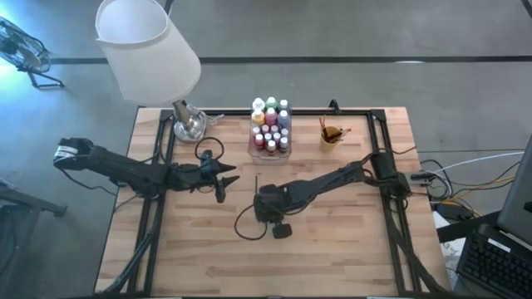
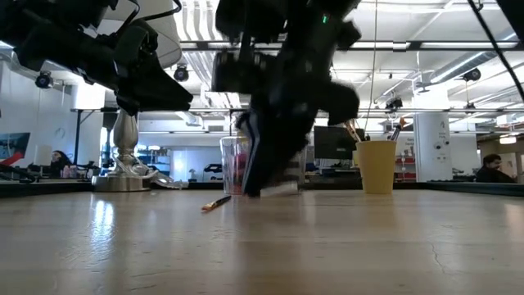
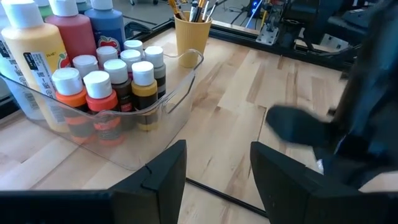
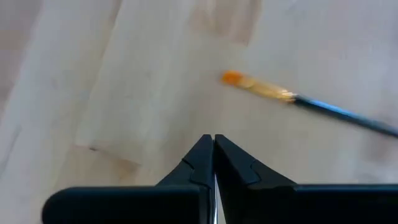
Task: Pick & Place Paint Supplies
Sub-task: Put the silver paint brush into the cup
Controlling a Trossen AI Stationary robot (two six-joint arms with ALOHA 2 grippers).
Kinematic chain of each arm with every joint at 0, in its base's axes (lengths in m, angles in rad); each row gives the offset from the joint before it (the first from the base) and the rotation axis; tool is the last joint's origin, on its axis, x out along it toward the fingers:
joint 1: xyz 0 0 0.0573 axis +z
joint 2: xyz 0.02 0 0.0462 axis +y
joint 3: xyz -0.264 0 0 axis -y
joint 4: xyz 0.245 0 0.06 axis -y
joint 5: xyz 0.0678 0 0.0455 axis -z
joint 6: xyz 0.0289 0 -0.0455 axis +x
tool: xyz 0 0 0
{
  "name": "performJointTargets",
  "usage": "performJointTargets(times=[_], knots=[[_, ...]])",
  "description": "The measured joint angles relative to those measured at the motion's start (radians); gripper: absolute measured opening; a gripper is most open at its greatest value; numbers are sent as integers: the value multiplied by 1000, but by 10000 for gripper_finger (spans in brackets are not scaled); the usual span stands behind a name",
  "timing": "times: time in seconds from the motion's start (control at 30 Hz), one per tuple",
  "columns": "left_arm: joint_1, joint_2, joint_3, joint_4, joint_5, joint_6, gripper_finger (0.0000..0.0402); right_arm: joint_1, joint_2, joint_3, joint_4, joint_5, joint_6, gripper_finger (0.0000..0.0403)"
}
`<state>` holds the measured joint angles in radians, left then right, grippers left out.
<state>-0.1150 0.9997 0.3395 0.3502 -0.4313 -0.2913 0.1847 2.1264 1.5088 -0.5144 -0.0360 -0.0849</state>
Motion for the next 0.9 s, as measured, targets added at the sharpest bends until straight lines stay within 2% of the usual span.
performJointTargets(times=[0.23, 0.5, 0.67, 0.9], knots=[[0, 0, 0, 1, 0, 0, 183, 2, -143, -43, -82, 114, 38, 8], [0, 0, 0, 2, 0, 0, 183, -3, -435, -274, -29, 238, 127, 8], [0, 0, 0, 6, 0, -6, 183, -19, -688, -496, 184, 301, 137, 8], [0, 0, 0, 31, 0, -5, 183, -137, -1007, -788, 540, 335, 83, 8]])
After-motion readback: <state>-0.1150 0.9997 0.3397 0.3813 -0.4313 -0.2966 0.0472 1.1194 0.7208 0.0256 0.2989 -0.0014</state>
